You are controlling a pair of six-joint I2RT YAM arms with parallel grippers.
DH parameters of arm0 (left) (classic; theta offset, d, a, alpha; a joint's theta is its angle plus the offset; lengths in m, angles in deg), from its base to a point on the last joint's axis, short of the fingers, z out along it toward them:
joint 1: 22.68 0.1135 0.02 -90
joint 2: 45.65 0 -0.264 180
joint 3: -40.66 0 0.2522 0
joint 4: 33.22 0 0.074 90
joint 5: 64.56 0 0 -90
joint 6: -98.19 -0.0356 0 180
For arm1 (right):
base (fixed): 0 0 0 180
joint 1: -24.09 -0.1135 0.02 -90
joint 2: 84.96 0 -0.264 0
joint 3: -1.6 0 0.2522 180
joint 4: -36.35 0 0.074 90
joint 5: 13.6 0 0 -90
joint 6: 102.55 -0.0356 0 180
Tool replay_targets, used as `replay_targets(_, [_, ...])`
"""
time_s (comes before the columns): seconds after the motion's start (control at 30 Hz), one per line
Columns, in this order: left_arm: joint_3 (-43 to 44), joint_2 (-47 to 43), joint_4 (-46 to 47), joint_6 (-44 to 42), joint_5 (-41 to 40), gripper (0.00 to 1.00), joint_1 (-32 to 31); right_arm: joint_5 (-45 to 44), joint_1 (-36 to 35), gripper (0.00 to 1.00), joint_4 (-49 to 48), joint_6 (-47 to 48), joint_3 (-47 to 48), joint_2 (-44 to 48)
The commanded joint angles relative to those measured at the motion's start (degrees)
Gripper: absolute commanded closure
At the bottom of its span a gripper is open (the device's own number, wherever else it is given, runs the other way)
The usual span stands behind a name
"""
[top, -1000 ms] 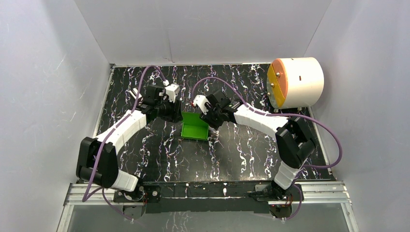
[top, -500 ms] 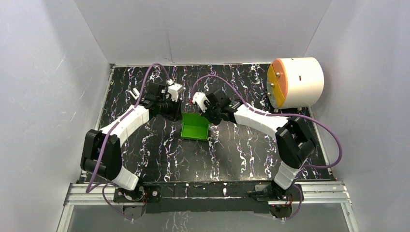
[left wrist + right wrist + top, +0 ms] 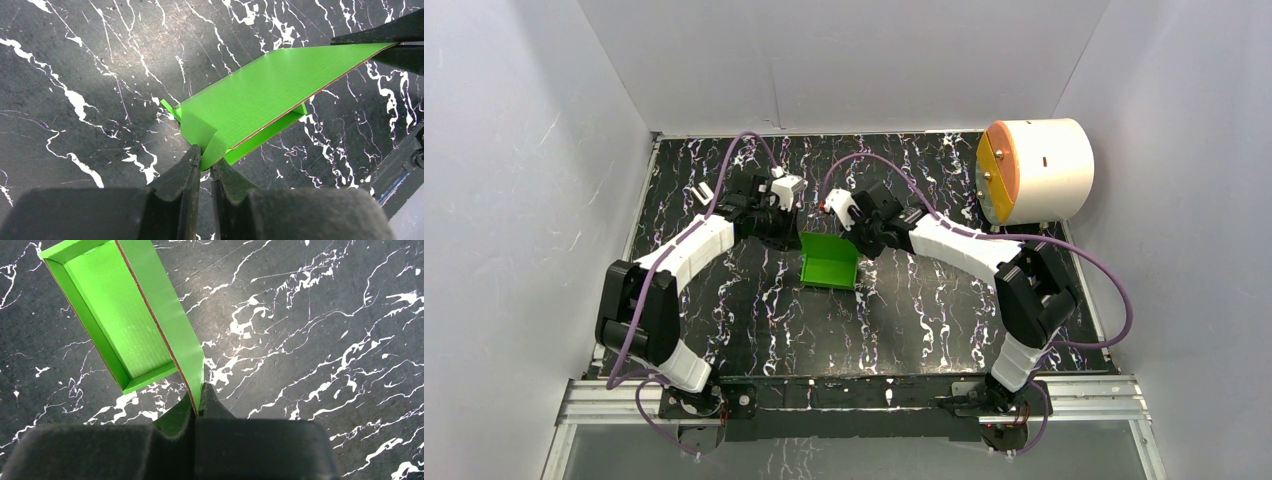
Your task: Fold the paper box
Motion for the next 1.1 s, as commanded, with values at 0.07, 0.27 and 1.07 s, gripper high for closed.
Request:
replay_targets(0.07, [0.16,-1.53,2.8,5.92,4.25,0.92,-0.11,0.88,0.03,1.0,-0.22,-5.62,4.36,1.13])
replay_targets(0.27, [-2.0,-2.37,7.36,12.24,4.0,0.94,-0.21,0.14,-1.39,1.0,0.2,-10.58,6.12,-0.24])
replay_targets(1.07, [0.12,0.13,4.9,-1.75,-1.33,0.81,-0.34,-2.05,-2.86,1.0,1.97,-4.47,7.03,-2.85])
